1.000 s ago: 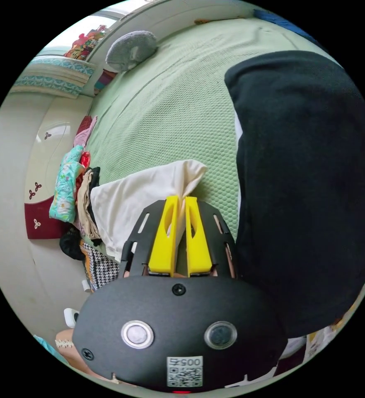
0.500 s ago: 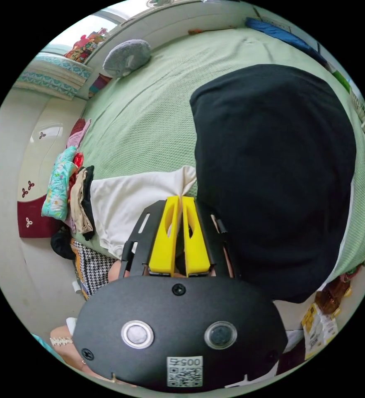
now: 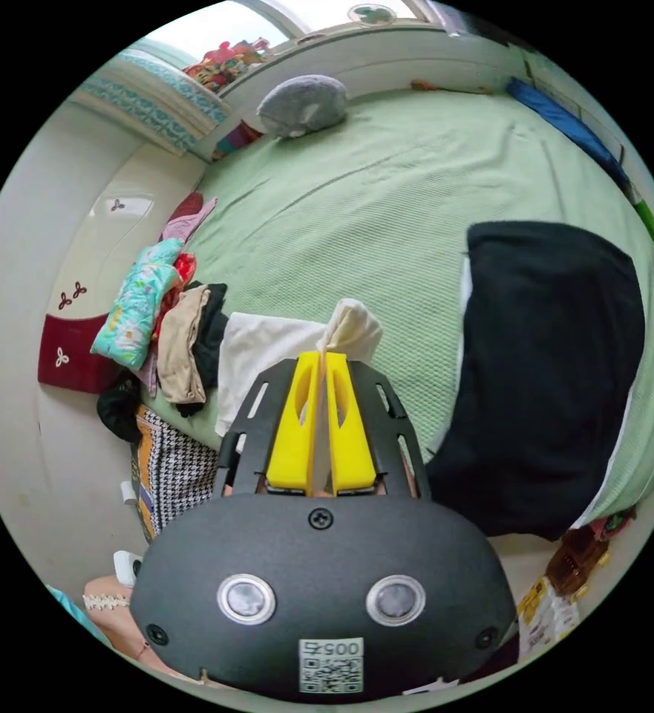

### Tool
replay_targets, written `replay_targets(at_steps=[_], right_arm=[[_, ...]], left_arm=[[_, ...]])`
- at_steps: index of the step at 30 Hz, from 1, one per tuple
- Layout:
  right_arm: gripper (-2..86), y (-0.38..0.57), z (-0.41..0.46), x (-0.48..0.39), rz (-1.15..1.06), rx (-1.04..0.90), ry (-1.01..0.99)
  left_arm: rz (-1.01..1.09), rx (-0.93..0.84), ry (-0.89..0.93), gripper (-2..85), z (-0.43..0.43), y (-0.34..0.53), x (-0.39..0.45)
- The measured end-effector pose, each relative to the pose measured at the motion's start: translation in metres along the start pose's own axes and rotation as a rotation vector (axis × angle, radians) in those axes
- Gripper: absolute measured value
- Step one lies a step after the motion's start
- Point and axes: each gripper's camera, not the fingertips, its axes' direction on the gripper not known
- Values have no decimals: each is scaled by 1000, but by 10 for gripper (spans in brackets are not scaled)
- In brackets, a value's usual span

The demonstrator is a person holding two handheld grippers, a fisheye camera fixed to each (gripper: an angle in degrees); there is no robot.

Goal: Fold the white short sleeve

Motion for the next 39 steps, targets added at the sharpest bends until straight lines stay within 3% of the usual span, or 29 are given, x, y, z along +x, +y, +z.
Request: replay_targets(at_steps=[8, 13, 19, 25, 29, 32, 39], right_arm=[[-15, -47, 76, -171, -202, -111, 1], [-5, -66, 174, -238, -134, -217, 244], [49, -44, 148, -262, -204, -122, 170], [75, 13, 74, -251, -312, 6, 122], [81, 59, 73, -229, -269, -55, 194], [83, 96, 88, -213, -182, -130, 138], [36, 131, 128, -246, -176, -178, 135]], left_arm=[[-257, 91, -52, 30, -66, 33, -119], [-451, 27, -164, 41, -58, 57, -213], [-584, 27, -183, 68, -66, 81, -277], [-490, 61, -205, 93, -68, 71, -294], [-474, -20, -211, 108, -47, 61, -311], [-491, -98, -154, 76, -33, 56, -320], [-462, -173, -266, 42, -26, 38, -310]])
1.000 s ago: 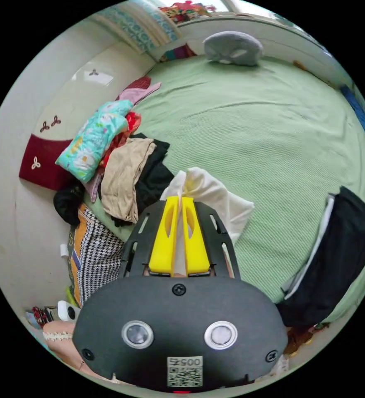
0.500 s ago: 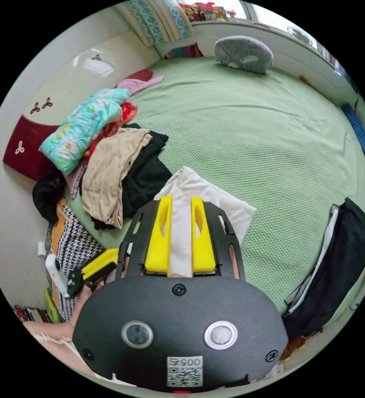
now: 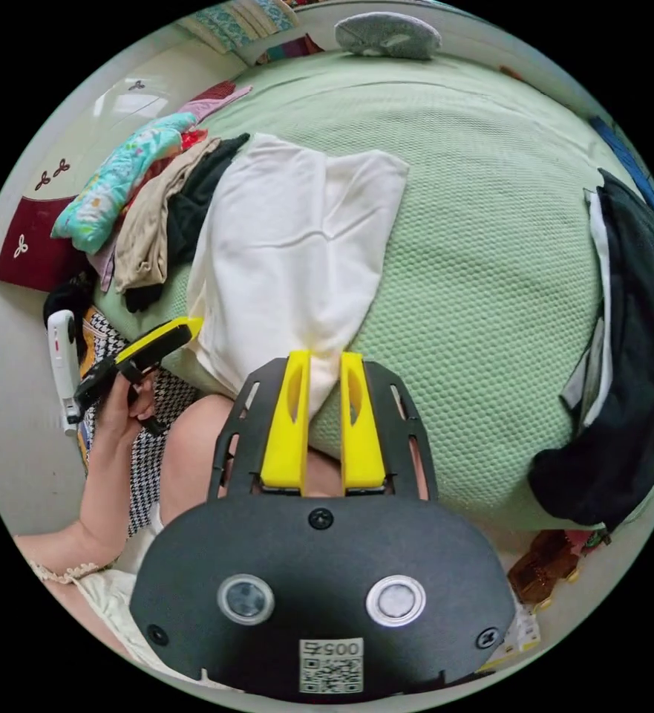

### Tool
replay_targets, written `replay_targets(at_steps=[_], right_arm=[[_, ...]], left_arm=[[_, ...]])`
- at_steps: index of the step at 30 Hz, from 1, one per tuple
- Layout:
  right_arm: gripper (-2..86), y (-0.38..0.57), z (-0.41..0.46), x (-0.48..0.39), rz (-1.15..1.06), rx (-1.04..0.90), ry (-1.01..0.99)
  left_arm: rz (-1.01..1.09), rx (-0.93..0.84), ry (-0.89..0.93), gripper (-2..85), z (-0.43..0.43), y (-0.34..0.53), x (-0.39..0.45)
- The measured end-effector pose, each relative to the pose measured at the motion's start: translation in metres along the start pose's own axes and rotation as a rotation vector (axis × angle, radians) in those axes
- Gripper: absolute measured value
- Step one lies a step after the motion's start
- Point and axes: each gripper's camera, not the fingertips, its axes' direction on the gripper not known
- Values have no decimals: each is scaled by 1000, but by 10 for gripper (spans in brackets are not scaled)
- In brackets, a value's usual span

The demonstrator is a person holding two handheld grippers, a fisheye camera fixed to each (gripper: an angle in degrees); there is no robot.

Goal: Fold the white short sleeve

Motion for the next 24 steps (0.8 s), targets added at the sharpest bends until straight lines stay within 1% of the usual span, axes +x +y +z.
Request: replay_targets(at_steps=[3, 5, 7, 9, 12, 13, 16, 19, 21, 24], right_arm=[[2, 12, -13, -30, -118, 48, 24], [4, 21, -13, -45, -166, 51, 43], [10, 27, 4, -56, -174, -20, 162], [21, 34, 2, -61, -207, 10, 164], [36, 43, -17, -61, -192, 30, 161], [38, 45, -27, -60, -187, 66, 177], [40, 38, -48, -51, -147, 133, 226], [47, 18, -62, -42, -101, 179, 210], [53, 4, -65, -41, -91, 194, 208], [57, -16, -63, -46, -100, 212, 213]], left_arm=[[-15, 29, -46, 39, -13, -2, -1], [-39, 34, -55, 37, -17, -2, -6], [-27, 7, -82, 37, -15, -3, -7], [-29, -16, -110, 43, -17, -4, -6], [-17, 42, -236, 79, -34, -6, 0], [-9, 58, -275, 92, -41, -10, 4], [48, 87, -329, 92, -54, -35, 22], [131, 65, -394, 90, -62, -64, 47], [168, 106, -382, 88, -70, -75, 59], [207, 174, -227, 84, -72, -96, 68]])
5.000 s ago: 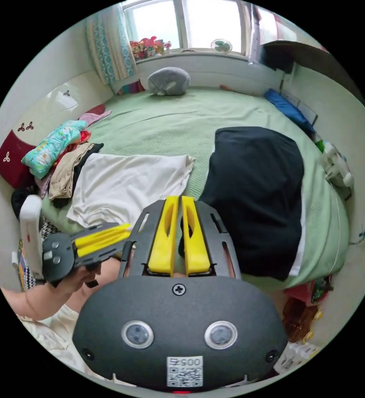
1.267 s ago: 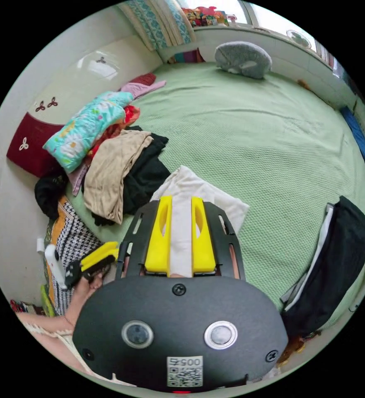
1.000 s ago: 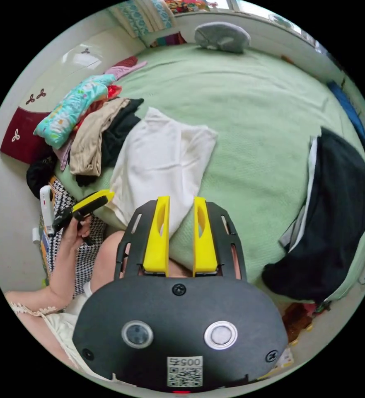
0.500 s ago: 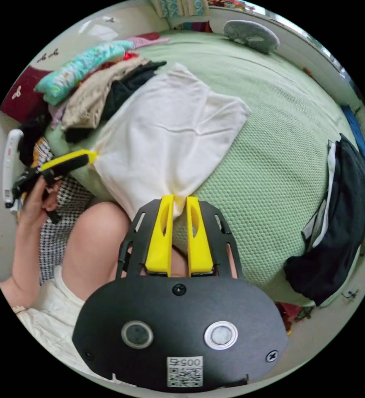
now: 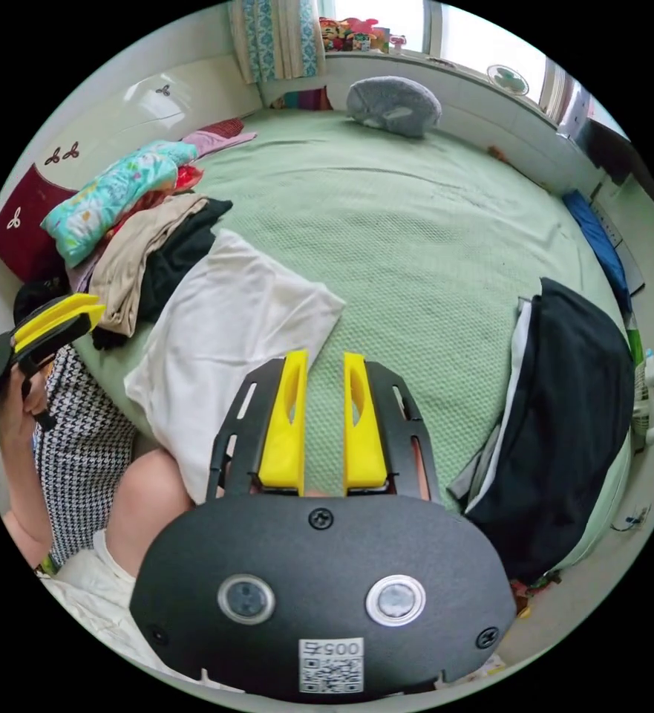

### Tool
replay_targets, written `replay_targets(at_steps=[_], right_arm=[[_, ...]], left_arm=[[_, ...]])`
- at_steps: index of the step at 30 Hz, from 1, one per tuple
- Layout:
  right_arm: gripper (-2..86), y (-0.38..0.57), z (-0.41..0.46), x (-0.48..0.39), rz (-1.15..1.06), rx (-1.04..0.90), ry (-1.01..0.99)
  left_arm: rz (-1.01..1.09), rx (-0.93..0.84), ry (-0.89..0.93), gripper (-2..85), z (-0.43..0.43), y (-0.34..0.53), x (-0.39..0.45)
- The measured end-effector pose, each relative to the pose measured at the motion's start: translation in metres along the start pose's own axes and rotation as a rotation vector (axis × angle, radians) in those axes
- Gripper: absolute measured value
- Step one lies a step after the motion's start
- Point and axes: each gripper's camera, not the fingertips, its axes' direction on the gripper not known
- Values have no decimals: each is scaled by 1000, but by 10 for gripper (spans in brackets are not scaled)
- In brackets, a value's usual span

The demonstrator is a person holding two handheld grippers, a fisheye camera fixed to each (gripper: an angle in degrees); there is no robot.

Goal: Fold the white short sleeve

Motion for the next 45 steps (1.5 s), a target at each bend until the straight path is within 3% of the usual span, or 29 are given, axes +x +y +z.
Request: replay_targets(at_steps=[10, 17, 23, 29, 37, 45], right_arm=[[39, -21, 43, -26, -9, -41, 87], [-12, -10, 31, 0, 52, 19, 51], [-7, -4, 50, 13, 129, -27, -22], [33, 39, 14, 14, 163, -16, -114], [48, 141, -22, -39, 127, -82, -74], [64, 180, -39, -87, 165, -115, -37]], left_arm=[[-28, -123, 49, 121, 110, -77, 2], [-50, -58, 90, 50, 103, -81, -31], [-39, -87, 126, 70, 118, -84, -47], [-85, 11, 154, 123, 86, -63, -80], [-9, -74, 223, 133, 60, 18, -75], [7, -161, 206, 135, 74, 72, -60]])
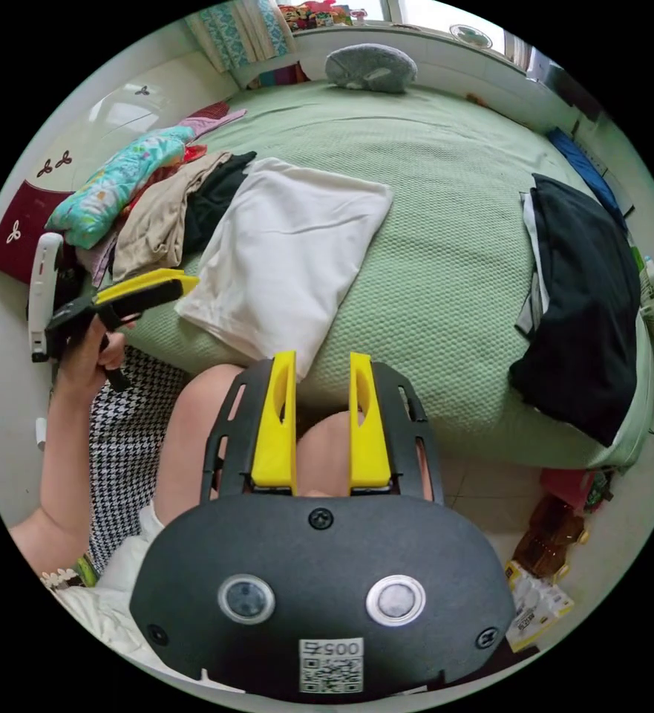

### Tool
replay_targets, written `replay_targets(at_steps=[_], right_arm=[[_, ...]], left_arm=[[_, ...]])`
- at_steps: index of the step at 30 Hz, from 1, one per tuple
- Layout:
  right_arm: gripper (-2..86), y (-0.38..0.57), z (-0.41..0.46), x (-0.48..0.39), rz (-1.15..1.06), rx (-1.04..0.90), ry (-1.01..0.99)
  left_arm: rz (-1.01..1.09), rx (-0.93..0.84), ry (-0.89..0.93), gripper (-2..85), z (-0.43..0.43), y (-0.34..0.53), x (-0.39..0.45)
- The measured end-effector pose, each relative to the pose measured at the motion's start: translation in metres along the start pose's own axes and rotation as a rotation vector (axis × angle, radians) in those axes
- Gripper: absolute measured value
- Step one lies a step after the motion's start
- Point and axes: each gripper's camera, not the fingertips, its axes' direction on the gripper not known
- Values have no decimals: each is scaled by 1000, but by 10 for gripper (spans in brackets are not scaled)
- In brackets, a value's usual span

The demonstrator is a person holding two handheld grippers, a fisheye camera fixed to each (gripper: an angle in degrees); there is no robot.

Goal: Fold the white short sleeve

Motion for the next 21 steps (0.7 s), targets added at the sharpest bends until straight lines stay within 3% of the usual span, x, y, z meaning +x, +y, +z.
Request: replay_targets(at_steps=[6, 10, 16, 21], right_arm=[[62, 6, 27, -16, -10, -25, 77], [52, 4, 50, -20, -51, -49, 89], [-13, 15, 22, -19, -45, 76, 0], [-15, 18, 50, -18, -33, -2, 30]], left_arm=[[-14, -75, -27, 121, 24, 7, -5], [-76, -36, 5, 46, 23, 14, -16], [-110, 67, 6, 11, -12, 32, -24], [-137, 7, 4, 6, 4, 44, -37]])
